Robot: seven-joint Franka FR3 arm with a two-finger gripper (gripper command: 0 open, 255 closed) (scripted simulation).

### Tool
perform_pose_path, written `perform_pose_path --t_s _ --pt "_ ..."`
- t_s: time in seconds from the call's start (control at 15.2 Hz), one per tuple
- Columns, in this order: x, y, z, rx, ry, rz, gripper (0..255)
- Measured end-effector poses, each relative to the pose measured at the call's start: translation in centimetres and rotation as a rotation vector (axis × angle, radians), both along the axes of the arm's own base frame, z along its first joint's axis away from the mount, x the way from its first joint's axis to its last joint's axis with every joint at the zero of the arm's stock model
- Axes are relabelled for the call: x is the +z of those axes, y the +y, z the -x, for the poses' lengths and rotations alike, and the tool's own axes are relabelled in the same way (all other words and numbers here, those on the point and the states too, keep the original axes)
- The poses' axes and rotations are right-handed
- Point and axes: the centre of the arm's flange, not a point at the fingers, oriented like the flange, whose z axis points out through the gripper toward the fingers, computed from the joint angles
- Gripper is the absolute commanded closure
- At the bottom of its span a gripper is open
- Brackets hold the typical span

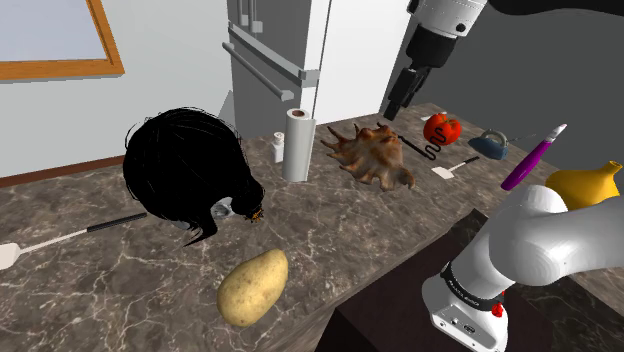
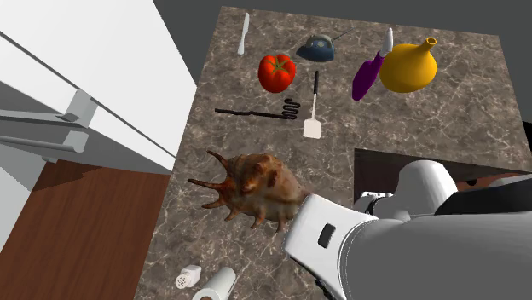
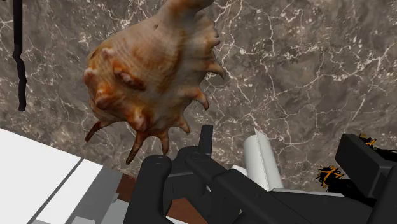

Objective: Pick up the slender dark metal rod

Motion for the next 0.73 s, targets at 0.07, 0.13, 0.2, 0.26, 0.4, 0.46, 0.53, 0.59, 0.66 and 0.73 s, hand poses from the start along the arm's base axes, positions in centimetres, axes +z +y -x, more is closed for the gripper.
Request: perform_pose_path --t_s 0.07,0.13,0.2,0.26,0.4,0.46,0.53,0.59,0.66,0.73 --pt "0.0 0.0 0.0 0.0 0.0 0.0 0" --pt "-0.2 -0.5 0.0 -0.001 0.0 0.0 0" --pt "-0.8 -1.4 -0.4 -0.004 0.0 0.0 0" --pt "-1.0 -2.2 -0.8 -0.007 0.0 0.0 0" --pt "-2.4 -4.5 -1.3 -0.012 0.0 0.0 0" --pt "-2.9 -5.6 -1.5 -0.015 0.0 0.0 0" --pt "-3.6 -6.7 -2.0 -0.017 0.001 0.0 0" --pt "-4.1 -7.8 -2.1 -0.02 0.001 0.0 0" --pt "-4.7 -8.9 -2.5 -0.023 0.0 0.0 0" --pt "-5.4 -10.2 -3.0 -0.026 0.001 0.0 0"
